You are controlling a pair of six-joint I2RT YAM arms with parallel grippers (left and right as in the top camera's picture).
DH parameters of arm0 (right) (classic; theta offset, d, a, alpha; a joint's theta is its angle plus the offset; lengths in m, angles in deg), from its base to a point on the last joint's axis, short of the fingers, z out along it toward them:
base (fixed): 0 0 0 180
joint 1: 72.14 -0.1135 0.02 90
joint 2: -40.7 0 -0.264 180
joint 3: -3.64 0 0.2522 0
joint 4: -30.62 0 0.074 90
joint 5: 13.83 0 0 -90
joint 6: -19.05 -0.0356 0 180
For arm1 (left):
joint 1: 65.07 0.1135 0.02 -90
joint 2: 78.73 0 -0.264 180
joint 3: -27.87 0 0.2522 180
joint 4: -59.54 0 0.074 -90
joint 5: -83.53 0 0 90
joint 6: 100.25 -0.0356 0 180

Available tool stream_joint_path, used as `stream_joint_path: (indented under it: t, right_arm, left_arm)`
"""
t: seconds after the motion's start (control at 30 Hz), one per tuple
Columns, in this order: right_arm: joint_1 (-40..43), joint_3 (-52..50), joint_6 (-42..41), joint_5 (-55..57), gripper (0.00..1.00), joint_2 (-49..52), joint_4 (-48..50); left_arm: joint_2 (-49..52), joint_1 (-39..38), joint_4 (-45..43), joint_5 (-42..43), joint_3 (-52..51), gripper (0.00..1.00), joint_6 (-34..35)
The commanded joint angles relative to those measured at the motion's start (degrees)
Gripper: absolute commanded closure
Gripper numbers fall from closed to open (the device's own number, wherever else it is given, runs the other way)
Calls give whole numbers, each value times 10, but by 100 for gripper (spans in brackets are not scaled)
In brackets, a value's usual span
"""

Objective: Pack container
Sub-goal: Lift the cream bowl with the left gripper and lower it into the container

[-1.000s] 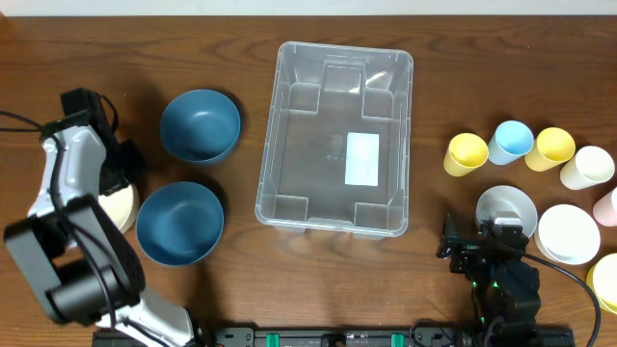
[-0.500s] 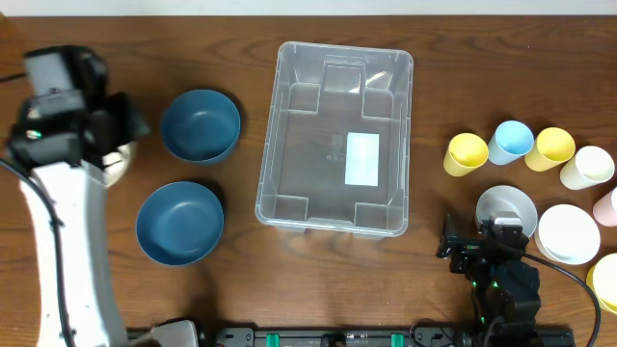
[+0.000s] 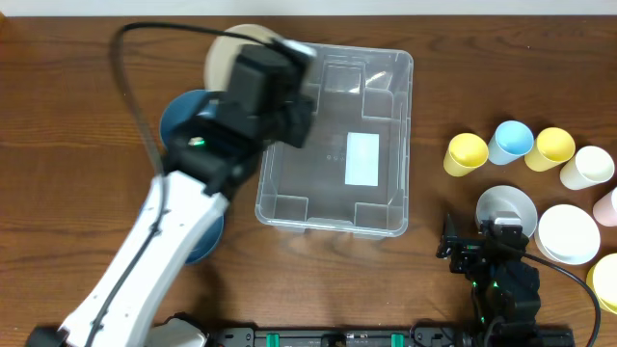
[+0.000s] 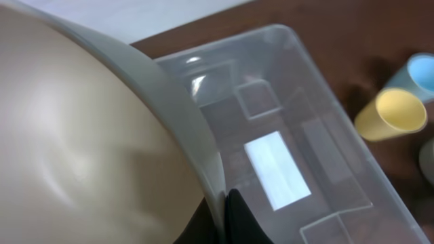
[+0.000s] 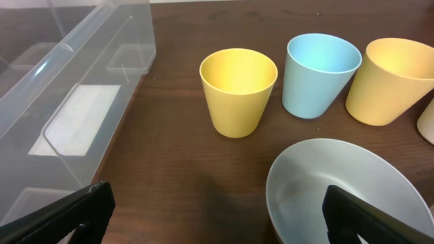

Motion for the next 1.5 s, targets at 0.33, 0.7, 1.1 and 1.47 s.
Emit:
stream_joint_path:
  t: [0.33, 0.7, 1.1, 1.47]
  right_arm:
    - [3, -2, 6, 6, 1, -2, 0]
    - [3, -2, 6, 6, 1, -2, 0]
    - [3, -2, 6, 6, 1, -2, 0]
    - [3, -2, 6, 6, 1, -2, 0]
  left_arm:
    - [196, -64, -121, -19, 9, 94, -182]
    - [290, -73, -150, -19, 9, 94, -263]
    - [262, -73, -160, -134, 9, 36, -278]
    - [104, -72, -102, -178, 9, 2, -211]
